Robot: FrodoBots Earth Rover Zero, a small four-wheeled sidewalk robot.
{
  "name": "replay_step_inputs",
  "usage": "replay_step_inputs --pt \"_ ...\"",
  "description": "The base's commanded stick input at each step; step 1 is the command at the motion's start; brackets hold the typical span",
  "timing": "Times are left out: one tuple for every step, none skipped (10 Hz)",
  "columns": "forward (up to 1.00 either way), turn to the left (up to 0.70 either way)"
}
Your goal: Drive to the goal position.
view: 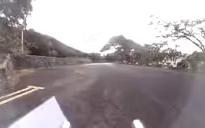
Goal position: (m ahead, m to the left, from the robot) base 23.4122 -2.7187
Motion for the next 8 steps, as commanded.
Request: replay_step_inputs --pt "1.0 0.0" --pt "1.0 0.0" --pt "1.0 0.0" --pt "1.0 0.0" --pt "1.0 0.0" --pt "1.0 0.0" --pt "1.0 0.0" --pt "1.0 -0.4"
